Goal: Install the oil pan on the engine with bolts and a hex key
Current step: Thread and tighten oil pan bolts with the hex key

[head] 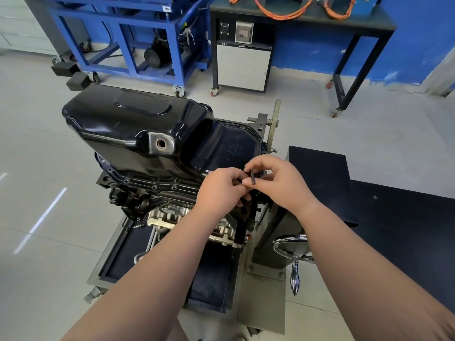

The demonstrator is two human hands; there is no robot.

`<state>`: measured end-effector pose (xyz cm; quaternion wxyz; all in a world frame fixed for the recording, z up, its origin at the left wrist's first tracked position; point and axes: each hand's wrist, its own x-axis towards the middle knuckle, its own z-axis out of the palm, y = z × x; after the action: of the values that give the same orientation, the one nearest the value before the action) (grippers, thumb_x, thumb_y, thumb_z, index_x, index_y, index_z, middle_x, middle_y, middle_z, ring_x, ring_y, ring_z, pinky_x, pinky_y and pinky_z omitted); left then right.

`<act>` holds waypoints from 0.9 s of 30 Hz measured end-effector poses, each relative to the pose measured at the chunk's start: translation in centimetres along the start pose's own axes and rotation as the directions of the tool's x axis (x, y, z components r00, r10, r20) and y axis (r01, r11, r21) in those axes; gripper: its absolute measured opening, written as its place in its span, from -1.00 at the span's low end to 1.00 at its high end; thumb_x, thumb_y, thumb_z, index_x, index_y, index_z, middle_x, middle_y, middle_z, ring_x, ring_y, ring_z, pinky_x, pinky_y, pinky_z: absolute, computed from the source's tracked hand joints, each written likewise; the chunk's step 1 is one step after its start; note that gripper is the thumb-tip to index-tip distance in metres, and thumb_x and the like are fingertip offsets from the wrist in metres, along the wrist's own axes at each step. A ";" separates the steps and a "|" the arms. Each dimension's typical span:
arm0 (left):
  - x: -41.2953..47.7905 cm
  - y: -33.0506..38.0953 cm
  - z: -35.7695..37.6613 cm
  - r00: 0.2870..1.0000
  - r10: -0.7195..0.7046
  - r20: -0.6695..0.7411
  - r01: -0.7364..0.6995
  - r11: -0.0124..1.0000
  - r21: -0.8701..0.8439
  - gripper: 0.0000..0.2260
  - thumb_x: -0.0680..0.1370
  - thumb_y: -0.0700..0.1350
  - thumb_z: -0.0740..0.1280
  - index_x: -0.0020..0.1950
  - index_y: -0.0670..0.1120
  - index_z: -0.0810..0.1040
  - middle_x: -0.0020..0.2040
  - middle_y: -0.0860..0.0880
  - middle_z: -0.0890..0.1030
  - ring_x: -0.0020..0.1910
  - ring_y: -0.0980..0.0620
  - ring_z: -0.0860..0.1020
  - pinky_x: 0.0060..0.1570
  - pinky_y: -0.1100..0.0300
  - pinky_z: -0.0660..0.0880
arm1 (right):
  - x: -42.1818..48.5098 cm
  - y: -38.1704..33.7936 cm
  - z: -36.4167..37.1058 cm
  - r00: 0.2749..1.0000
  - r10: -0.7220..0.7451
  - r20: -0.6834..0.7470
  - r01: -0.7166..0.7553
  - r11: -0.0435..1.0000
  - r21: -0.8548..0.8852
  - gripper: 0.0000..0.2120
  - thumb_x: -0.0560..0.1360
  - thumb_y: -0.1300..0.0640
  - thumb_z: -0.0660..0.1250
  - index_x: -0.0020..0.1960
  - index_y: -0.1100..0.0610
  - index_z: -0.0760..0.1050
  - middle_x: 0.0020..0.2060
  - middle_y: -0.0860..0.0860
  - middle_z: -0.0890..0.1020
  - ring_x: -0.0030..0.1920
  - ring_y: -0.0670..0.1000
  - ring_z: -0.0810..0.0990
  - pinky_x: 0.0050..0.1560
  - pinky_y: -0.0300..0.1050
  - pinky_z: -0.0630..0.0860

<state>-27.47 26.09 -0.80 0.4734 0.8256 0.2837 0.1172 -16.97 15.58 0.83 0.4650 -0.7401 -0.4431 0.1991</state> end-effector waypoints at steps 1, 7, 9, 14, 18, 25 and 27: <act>0.0 -0.1 -0.1 1.000 -0.003 0.004 0.003 1.000 -0.004 -0.81 0.49 -0.14 0.34 -0.27 0.12 0.53 -0.41 0.04 0.64 -0.50 0.15 0.55 -0.30 0.12 0.59 | -0.1 0.0 -0.2 1.000 -0.017 0.025 0.017 1.000 -0.006 -0.79 0.43 0.24 0.41 0.01 -0.01 0.60 -0.05 -0.15 0.58 0.03 -0.12 0.55 0.03 -0.14 0.56; 0.0 0.1 -0.2 0.999 -0.012 0.053 0.012 1.000 0.000 -0.92 0.51 -0.02 0.34 -0.18 0.11 0.59 -0.40 0.07 0.65 -0.49 0.17 0.55 -0.36 0.23 0.53 | 0.1 0.1 -0.3 0.999 -0.035 -0.029 0.034 0.999 -0.041 -0.94 0.43 0.23 0.43 -0.13 0.11 0.65 -0.15 -0.10 0.62 -0.07 -0.17 0.58 -0.04 -0.27 0.54; -0.1 0.3 -0.1 0.999 -0.014 0.039 0.014 1.000 -0.008 -0.95 0.49 -0.03 0.36 -0.17 0.09 0.59 -0.40 0.07 0.64 -0.49 0.18 0.55 -0.41 0.28 0.48 | 0.0 0.2 0.0 0.997 0.010 -0.081 -0.016 0.998 -0.065 -0.91 0.40 0.17 0.47 -0.19 0.17 0.59 -0.20 -0.02 0.61 -0.12 -0.05 0.59 -0.05 -0.07 0.57; -0.1 0.5 0.1 0.999 -0.041 0.001 0.041 0.999 0.024 -0.83 0.48 -0.15 0.33 -0.28 0.09 0.54 -0.41 0.05 0.63 -0.51 0.17 0.56 -0.44 0.25 0.50 | -0.3 0.4 0.4 0.999 0.028 -0.041 -0.029 0.999 -0.024 -0.90 0.40 0.16 0.45 -0.09 0.10 0.59 -0.13 -0.03 0.60 -0.05 -0.05 0.56 0.00 0.06 0.56; -0.1 0.6 -0.1 0.997 -0.063 0.041 0.065 0.997 -0.044 -0.92 0.53 -0.07 0.32 -0.14 0.07 0.59 -0.40 0.05 0.64 -0.52 0.14 0.56 -0.48 0.29 0.43 | -0.5 0.4 -0.1 1.000 0.000 0.024 -0.001 1.000 0.012 -0.77 0.49 0.23 0.36 0.09 0.01 0.62 -0.01 -0.10 0.61 0.06 -0.15 0.55 0.08 -0.10 0.55; -0.3 1.1 0.2 0.997 -0.064 0.035 0.066 0.997 -0.051 -0.85 0.51 -0.14 0.31 -0.19 0.11 0.55 -0.40 0.04 0.64 -0.49 0.11 0.59 -0.55 0.33 0.41 | -0.3 0.4 0.7 0.989 0.059 -0.134 -0.065 0.997 -0.038 -0.90 0.40 0.14 0.47 -0.19 0.14 0.56 -0.22 -0.03 0.59 -0.15 0.02 0.58 -0.06 0.06 0.56; -0.3 1.1 0.4 0.997 -0.075 0.004 0.075 0.997 -0.037 -0.81 0.49 -0.20 0.29 -0.22 0.09 0.53 -0.40 0.03 0.64 -0.49 0.11 0.59 -0.56 0.33 0.40 | -0.3 0.3 0.9 0.990 0.077 -0.119 -0.081 0.996 -0.028 -0.86 0.39 0.11 0.47 -0.18 0.12 0.53 -0.20 -0.04 0.58 -0.16 0.02 0.58 -0.07 0.04 0.57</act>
<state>-27.16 25.21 -0.03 0.4931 0.8056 0.3115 0.1036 -17.61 15.69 0.08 0.4698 -0.7753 -0.3882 0.1660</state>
